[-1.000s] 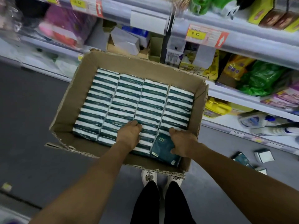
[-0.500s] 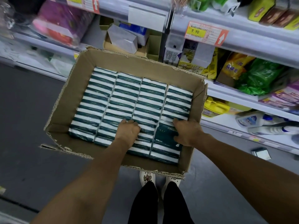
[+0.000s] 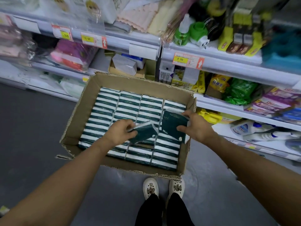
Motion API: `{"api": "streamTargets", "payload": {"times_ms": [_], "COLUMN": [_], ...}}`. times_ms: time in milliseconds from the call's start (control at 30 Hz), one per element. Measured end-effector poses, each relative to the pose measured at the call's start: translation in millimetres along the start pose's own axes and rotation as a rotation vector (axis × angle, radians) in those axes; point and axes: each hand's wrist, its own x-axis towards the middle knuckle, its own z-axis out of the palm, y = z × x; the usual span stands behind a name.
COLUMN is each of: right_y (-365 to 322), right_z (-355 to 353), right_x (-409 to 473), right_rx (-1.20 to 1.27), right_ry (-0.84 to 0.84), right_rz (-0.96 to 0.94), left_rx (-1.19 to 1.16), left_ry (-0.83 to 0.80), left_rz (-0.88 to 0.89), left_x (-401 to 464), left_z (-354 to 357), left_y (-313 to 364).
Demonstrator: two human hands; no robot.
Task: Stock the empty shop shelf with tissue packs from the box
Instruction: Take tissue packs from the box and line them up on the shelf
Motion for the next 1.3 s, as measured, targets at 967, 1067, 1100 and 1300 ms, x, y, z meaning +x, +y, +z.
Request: {"api": "streamTargets", "payload": {"times_ms": [967, 1067, 1100, 1300], "right_y": [119.4, 158.8, 170.9, 230.2], "right_z": [-336.2, -389.5, -407.2, -504.1], "right_x": [-217.6, -240.4, -247.9, -282.3], "right_rx": [0.828, 0.755, 0.734, 0.688], "right_ry": [0.517, 0.553, 0.575, 0.769], "right_rz": [-0.244, -0.268, -0.28, -0.327], "left_rx": [-0.777, -0.748, -0.746, -0.737], "left_ry": [0.119, 0.131, 0.13, 0.173], "left_rz": [0.293, 0.335, 0.355, 0.478], "left_x": [-39.2, -37.9, -37.4, -30.2], "left_z": [-9.4, 11.6, 17.9, 36.8], "left_y": [426.8, 478.4, 496.3, 602.7]}}
